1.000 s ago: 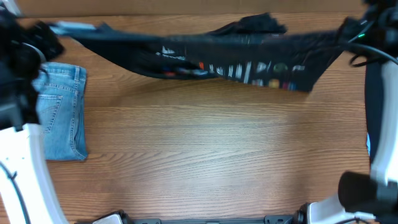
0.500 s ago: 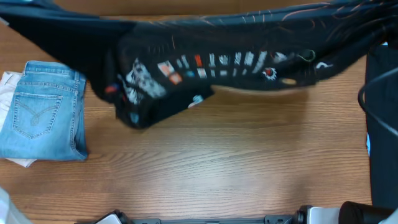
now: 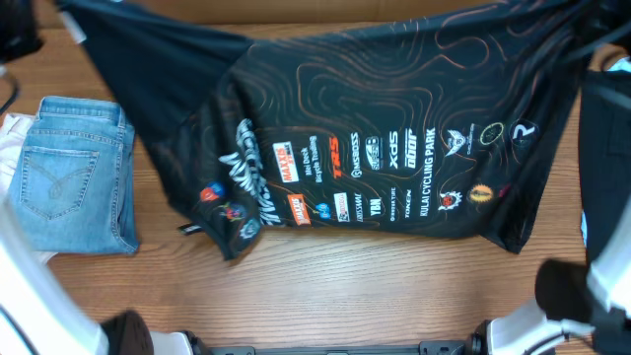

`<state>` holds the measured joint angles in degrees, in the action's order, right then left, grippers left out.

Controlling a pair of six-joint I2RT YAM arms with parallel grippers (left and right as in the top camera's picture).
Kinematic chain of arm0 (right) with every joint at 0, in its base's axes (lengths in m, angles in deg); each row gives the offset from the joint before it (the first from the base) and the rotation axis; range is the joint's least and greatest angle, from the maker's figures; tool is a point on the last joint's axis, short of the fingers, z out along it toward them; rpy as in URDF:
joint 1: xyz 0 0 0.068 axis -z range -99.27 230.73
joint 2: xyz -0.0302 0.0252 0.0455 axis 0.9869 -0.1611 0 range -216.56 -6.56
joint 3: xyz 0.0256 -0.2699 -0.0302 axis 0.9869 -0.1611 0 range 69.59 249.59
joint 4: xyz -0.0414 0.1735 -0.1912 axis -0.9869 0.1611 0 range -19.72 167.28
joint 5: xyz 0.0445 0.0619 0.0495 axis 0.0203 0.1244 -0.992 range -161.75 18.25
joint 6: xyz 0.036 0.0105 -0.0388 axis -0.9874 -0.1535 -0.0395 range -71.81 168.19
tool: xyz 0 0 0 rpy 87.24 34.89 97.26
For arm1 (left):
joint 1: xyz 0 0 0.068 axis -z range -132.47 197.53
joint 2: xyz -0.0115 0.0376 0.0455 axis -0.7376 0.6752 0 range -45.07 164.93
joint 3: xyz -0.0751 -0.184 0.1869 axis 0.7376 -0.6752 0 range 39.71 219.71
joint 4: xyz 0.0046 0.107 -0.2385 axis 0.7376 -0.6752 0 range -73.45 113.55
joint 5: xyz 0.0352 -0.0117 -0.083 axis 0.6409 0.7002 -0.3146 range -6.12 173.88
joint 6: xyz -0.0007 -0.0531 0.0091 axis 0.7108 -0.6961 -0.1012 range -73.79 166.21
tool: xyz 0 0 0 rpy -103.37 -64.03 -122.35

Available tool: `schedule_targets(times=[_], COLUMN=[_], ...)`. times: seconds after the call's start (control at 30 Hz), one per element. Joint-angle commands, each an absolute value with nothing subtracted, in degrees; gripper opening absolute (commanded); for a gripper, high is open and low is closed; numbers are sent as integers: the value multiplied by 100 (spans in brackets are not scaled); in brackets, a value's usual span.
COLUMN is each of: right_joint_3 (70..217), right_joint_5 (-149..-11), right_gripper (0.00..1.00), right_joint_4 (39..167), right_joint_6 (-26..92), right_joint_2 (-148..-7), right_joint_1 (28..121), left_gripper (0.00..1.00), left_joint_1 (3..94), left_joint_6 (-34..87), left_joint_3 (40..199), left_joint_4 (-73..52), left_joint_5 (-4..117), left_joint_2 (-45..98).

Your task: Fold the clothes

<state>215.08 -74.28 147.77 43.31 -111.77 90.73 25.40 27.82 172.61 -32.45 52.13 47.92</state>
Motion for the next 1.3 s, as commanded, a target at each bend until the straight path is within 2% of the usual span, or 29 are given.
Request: schedule_targets(times=[0.0,0.23,0.43,0.63,0.9,1.03,1.27], right_joint_3=[21543,21703,21941,21856,21128,20304,18853], right_joint_5=[-7288,-7120,-6698,-6401,-6407,-6427,-6422], right_gripper=[4,4,4,4,4,4,4], right_joint_4=[14493,13627,13872,15092,16630,16731,16362], right_joint_6=[4280,3856,3909,3922,3867,3769,3769], right_joint_2=[-11603,-11596,-11465,-11513,-11710,-11693,-11693], right_joint_1=[9119,9121,9121,9136,9237,9401,9737], left_gripper=[4,3,4,4,4,4,4], left_joint_1=[2918,2984,2752,3056,4068,4623,5383], left_joint_6=[2977,2323,2240,3311,4426,4734,4762], left_joint_3=[17294,17429,18450,18874,18852,18658,17032], left_joint_4=[-2773,-846,-811,-2856,-6517,-7326,-7320], left_joint_5=[5121,5082,4785,4909,6328,6697,6632], left_joint_2=[5356,5648,5648,5642,6018,6317,6317])
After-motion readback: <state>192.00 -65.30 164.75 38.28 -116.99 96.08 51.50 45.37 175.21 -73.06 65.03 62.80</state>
